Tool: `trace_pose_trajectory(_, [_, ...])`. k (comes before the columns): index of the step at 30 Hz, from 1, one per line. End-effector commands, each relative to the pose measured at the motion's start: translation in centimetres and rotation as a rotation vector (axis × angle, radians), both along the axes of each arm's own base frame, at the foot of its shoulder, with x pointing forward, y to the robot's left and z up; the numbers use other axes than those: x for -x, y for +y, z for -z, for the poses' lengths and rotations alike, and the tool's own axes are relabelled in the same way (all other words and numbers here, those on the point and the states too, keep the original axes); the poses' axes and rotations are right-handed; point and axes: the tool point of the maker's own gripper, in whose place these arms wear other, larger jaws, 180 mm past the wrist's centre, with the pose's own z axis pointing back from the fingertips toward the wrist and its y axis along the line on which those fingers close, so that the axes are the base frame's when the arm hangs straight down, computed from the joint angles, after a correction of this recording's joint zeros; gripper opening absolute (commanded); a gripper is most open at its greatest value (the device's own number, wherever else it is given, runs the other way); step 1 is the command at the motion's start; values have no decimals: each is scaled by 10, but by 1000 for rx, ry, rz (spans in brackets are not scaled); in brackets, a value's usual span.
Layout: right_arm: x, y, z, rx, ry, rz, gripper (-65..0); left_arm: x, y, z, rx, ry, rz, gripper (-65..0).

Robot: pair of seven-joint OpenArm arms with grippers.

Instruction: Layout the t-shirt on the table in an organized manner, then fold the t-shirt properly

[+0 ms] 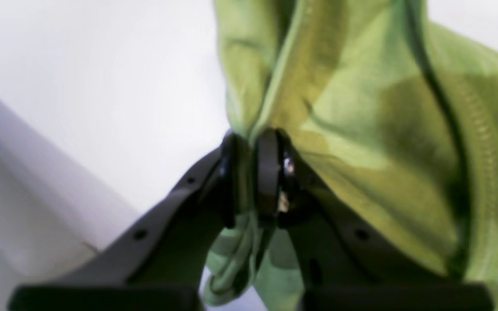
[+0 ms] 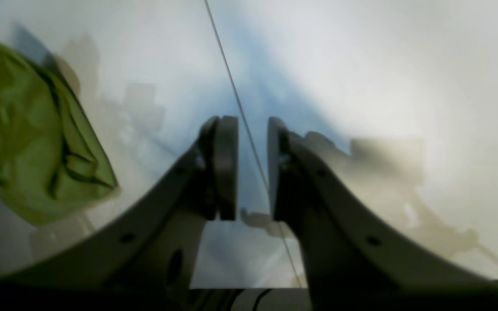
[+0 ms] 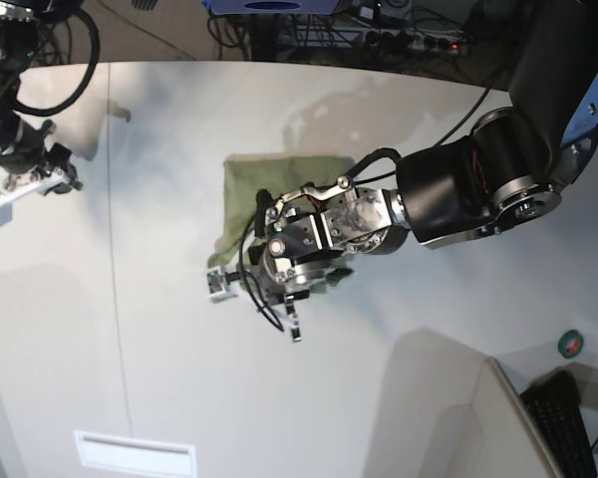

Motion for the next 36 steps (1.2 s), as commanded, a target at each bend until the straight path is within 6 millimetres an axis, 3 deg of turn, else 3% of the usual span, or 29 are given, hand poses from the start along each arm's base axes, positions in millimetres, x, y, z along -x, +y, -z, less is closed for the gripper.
trace_pose_trajectory(1, [-5, -7, -8, 19, -33, 2, -584, -12, -19, -19, 37, -61, 32, -650])
trace_pose_trajectory(6, [10, 3, 1, 6, 6, -21, -594, -7, -45, -26, 61, -76, 86, -650])
trace_pose_trajectory(11, [21, 83, 14, -75, 45, -227, -596, 18, -62, -14, 39, 20, 190, -650])
trace_pose_trajectory(15, [6, 119, 10, -149, 4, -242, -596, 26, -58, -3, 31, 46, 181, -650])
trace_pose_trajectory(18, [-3, 127, 4, -168, -19, -240, -597, 27, -45, 9, -13, 69, 146, -650])
trace_pose_trajectory(20, [-7, 128, 2, -170, -28, -241, -633, 27, -40, 13, -14, 84, 112, -650])
trace_pose_trajectory(25, [1, 153, 0, -243, 3, -245, -650, 12, -36, 4, 55, 89, 15, -650])
trace_pose_trajectory(29, [3, 178, -14, -300, 5, -278, -650, 9, -38, 2, 61, 84, 14, -650])
trace_pose_trajectory(36, [-4, 182, -24, -306, 1, -309, -650, 11, -39, 3, 66, 88, 16, -650])
